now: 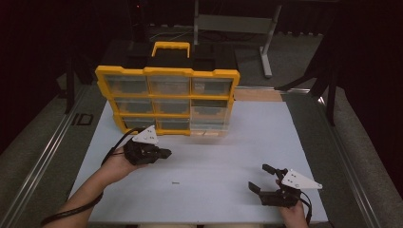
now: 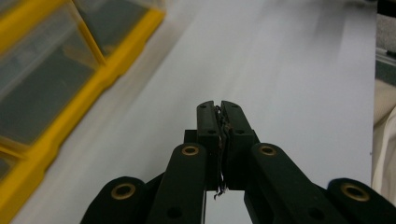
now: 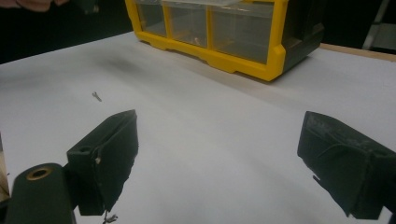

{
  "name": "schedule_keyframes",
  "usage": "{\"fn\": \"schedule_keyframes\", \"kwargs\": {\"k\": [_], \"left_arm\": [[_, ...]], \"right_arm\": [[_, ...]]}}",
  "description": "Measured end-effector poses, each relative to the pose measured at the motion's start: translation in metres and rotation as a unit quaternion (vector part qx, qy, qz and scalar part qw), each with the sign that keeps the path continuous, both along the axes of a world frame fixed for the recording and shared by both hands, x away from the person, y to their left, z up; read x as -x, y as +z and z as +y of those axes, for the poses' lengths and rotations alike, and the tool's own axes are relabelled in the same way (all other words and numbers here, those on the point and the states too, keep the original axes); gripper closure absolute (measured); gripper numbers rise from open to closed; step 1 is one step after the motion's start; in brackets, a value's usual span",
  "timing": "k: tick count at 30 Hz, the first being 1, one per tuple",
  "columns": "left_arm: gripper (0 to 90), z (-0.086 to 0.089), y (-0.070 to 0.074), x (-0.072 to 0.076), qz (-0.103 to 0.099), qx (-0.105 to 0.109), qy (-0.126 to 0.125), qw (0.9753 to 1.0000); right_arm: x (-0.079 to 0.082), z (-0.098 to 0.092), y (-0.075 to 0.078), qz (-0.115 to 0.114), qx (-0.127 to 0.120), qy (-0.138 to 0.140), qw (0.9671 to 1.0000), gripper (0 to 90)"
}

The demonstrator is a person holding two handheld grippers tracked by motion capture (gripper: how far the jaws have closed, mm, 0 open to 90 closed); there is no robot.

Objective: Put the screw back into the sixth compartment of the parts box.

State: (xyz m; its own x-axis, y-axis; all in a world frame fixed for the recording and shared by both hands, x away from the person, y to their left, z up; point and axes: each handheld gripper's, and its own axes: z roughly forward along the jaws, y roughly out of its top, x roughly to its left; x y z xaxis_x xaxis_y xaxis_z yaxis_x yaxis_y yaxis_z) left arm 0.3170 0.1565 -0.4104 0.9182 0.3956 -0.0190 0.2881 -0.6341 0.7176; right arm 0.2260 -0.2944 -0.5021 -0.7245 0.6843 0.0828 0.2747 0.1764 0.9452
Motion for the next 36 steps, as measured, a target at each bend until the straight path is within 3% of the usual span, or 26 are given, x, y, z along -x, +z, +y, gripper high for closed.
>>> {"fn": "schedule_keyframes", "kwargs": {"k": [4, 10, 12, 14, 17, 26, 36], "left_arm": [[88.4, -0.002, 0.016, -0.005, -0.001, 0.000, 0.002, 1.0000], [88.4, -0.005, 0.038, -0.013, -0.007, 0.012, 0.025, 0.9996], [88.5, -0.005, 0.038, -0.013, -0.007, 0.012, 0.025, 0.9996], [88.5, -0.008, 0.052, -0.017, -0.011, 0.026, 0.035, 0.9990], [88.4, -0.011, 0.063, -0.021, -0.015, 0.038, 0.036, 0.9985], [88.4, -0.027, 0.097, -0.031, -0.041, 0.044, 0.030, 0.9978], [88.4, -0.042, 0.112, -0.042, -0.049, 0.045, 0.029, 0.9974]], "right_arm": [[0.000, 0.000, 0.000, 0.000, 0.002, 0.001, 1.0000, 12.4], [0.000, 0.000, 0.000, 0.000, -0.001, 0.001, 1.0000, 12.4], [0.000, 0.000, 0.000, 0.000, -0.001, 0.001, 1.0000, 12.4], [0.000, 0.000, 0.000, 0.001, 0.001, 0.001, 1.0000, 12.4], [0.000, 0.000, 0.000, 0.000, -0.001, 0.001, 1.0000, 12.4], [0.000, 0.000, 0.000, 0.000, 0.002, 0.002, 1.0000, 12.4], [0.000, -0.001, 0.000, 0.000, 0.002, 0.002, 1.0000, 12.4]]}}
